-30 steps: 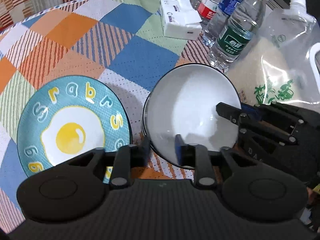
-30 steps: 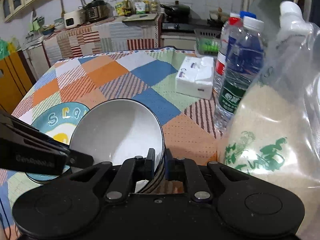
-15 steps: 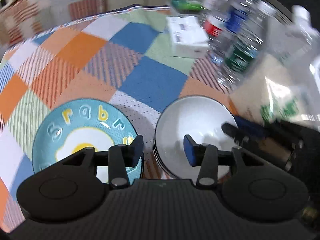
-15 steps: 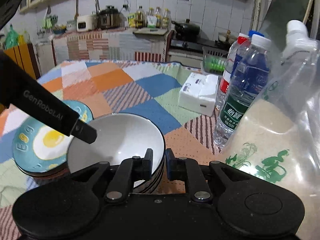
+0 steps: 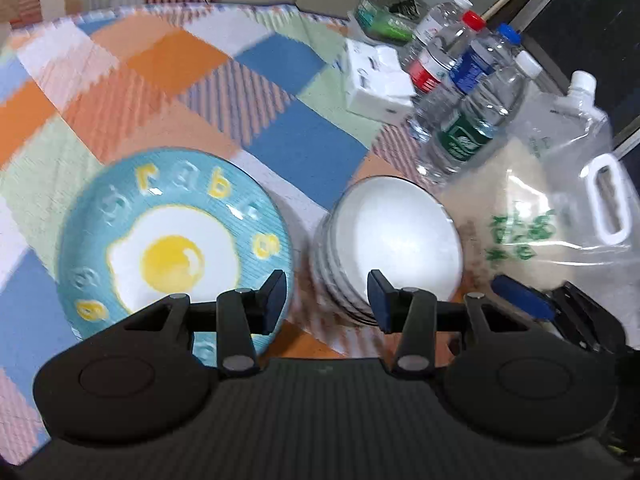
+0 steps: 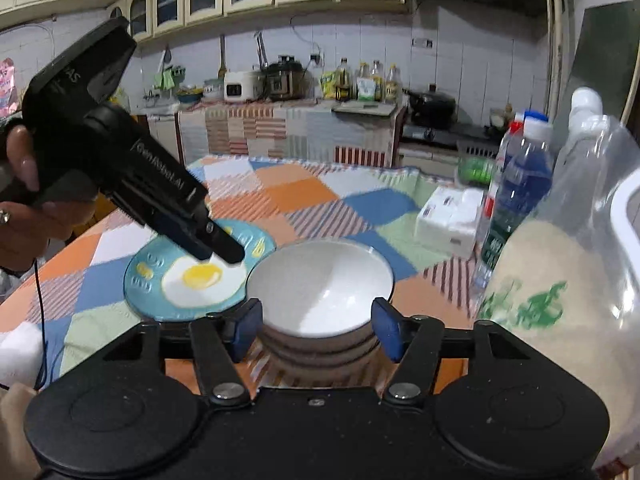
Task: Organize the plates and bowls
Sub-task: 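Open both grippers to release the bowl onto the stack, then close both grippers on the rim of the three-bowl stack and lift it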
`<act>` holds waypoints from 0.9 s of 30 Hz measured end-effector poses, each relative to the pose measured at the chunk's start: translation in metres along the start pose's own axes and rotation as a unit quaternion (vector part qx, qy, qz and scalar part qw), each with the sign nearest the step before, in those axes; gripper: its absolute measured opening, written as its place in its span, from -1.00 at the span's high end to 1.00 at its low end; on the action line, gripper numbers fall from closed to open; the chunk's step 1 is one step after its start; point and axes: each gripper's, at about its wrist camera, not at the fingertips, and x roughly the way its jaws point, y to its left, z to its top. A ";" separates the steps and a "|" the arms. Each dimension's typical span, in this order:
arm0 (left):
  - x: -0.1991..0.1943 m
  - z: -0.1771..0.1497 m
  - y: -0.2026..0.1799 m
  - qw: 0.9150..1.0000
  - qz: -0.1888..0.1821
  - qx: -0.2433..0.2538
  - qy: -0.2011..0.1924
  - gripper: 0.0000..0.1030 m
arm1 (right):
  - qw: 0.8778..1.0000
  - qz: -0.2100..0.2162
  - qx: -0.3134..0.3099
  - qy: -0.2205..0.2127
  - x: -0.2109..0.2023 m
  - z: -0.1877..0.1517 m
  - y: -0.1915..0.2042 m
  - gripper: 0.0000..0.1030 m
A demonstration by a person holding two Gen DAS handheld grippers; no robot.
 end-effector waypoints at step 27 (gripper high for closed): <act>0.050 -0.038 0.013 0.989 -0.083 -0.124 -0.012 -0.28 | 0.993 -0.041 -0.009 0.107 0.088 -0.040 0.013 -0.91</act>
